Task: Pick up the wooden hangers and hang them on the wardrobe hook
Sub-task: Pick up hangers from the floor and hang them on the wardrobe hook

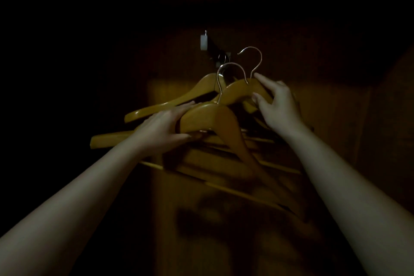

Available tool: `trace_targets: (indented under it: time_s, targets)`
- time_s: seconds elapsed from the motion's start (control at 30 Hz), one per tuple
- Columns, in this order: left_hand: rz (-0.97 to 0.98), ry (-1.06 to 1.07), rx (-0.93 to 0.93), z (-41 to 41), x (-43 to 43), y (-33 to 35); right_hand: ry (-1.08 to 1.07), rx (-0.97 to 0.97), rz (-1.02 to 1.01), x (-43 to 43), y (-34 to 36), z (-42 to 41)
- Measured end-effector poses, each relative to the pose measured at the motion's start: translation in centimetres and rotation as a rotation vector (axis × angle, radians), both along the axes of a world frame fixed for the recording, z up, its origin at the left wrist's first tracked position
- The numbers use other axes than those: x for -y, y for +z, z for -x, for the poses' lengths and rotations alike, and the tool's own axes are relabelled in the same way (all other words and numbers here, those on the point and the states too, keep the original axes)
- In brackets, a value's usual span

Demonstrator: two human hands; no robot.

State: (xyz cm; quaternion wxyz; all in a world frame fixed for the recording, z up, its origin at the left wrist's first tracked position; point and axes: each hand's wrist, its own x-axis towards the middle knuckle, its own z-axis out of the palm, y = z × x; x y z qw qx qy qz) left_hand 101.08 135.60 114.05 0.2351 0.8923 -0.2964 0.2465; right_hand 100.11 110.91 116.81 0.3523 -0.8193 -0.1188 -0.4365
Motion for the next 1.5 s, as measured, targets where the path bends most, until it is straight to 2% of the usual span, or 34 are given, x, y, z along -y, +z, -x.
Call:
trace_targets:
  time_s: [0.17, 0.37, 0.63, 0.97, 1.1, 1.23, 1.33, 1.5]
  targets:
    - [-0.052, 0.077, 0.022, -3.8, -1.6, 3.3, -0.002, -0.021, -0.024, -1.9, 3.5, -3.7]
    - [-0.206, 0.185, 0.068, -6.5, -2.1, 4.3, -0.028, -0.095, -0.070, -3.6, 5.5, -7.4]
    - [-0.155, 0.177, 0.020, -8.0, -2.7, 4.8, -0.095, -0.149, -0.015, -4.6, 6.1, -9.3]
    - [-0.143, 0.256, -0.023, -6.6, -3.5, 4.3, -0.040, -0.234, 0.122, -5.3, 5.8, -8.9]
    - [-0.149, 0.318, -0.042, -6.6, -4.2, 3.6, -0.115, -0.201, 0.186, -5.7, 4.9, -8.5]
    - [-0.143, 0.226, -0.047, -6.9, -4.7, 2.7, -0.132, -0.209, 0.190, -6.2, 4.4, -8.0]
    - [-0.133, 0.225, -0.050, -6.6, -4.7, 2.5, -0.222, -0.236, 0.229, -6.3, 4.4, -7.8]
    - [-0.039, 0.247, -0.014, -5.3, -4.8, 1.7, -0.343, -0.174, 0.251, -6.8, 3.4, -6.3]
